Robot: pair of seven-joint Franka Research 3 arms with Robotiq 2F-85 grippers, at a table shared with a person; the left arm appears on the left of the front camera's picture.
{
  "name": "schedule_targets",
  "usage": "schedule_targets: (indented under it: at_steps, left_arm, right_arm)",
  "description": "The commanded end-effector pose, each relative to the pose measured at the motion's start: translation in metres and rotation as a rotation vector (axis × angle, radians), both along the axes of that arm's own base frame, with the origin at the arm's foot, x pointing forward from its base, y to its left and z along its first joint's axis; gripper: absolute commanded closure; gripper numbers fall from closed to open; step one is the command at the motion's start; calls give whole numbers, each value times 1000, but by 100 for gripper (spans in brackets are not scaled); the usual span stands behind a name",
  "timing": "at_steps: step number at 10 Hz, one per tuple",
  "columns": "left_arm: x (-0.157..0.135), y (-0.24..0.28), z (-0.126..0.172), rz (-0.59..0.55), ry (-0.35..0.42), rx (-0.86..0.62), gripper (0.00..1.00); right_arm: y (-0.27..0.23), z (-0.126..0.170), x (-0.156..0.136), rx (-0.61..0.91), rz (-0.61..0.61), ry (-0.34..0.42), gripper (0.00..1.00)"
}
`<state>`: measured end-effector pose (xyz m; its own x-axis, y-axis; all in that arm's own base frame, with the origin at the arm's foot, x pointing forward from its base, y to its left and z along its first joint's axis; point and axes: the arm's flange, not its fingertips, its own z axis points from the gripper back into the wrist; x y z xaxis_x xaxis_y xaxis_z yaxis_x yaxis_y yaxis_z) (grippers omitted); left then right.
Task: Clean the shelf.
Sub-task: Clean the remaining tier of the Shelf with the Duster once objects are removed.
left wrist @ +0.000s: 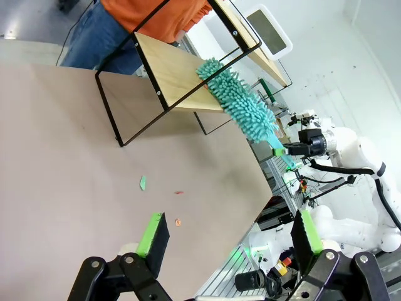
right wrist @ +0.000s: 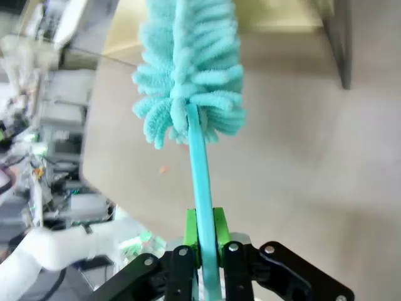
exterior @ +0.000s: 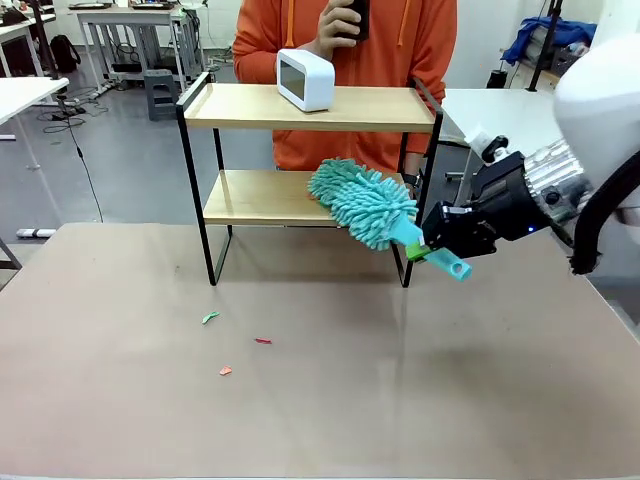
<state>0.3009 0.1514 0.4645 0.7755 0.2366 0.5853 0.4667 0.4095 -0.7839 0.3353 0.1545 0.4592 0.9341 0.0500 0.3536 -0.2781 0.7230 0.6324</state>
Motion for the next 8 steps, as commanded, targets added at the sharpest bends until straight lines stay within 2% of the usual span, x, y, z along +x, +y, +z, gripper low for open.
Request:
schedule_targets:
  at_steps: [1, 2, 3, 5, 8]
  left_arm:
    - [0, -2, 2, 1, -31, -17, 0]
    - [0, -2, 2, 1, -31, -17, 0]
    - [0, -2, 2, 1, -31, -17, 0]
    - [0, -2, 2, 1, -31, -17, 0]
    - [0, -2, 2, 1, -31, -17, 0]
  right_arm:
    - [-10, 3, -8, 125, 238, 61, 88]
    - [-16, 5, -14, 182, 420, 156, 88]
    - [-24, 7, -19, 238, 528, 213, 88]
    - [-41, 11, -22, 359, 552, 208, 88]
    - [-45, 8, -23, 374, 554, 210, 88]
